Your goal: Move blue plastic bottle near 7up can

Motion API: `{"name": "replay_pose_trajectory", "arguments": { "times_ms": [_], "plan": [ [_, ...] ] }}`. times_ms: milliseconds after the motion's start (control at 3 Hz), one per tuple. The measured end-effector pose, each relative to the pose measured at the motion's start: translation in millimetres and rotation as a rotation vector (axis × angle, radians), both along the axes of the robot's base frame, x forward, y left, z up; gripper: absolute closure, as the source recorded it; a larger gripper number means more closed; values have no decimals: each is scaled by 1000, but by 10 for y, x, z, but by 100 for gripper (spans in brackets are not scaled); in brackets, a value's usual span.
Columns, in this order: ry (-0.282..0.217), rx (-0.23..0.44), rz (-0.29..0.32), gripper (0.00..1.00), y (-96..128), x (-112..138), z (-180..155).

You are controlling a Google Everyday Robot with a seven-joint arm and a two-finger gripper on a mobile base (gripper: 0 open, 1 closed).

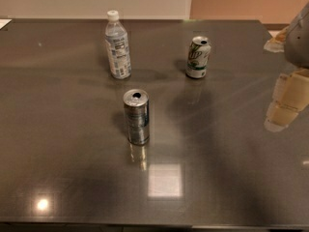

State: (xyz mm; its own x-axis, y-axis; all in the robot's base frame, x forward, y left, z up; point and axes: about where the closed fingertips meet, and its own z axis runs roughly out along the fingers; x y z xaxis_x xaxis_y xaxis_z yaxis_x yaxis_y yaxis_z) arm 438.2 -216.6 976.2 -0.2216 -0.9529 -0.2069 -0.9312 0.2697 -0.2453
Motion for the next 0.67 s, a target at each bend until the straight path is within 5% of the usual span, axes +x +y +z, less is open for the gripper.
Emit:
{"name": "replay_pose_trajectory", "arguments": {
  "times_ms": [667],
  "plan": [
    [-20, 17, 25, 0, 110, 185, 142]
  ]
}}
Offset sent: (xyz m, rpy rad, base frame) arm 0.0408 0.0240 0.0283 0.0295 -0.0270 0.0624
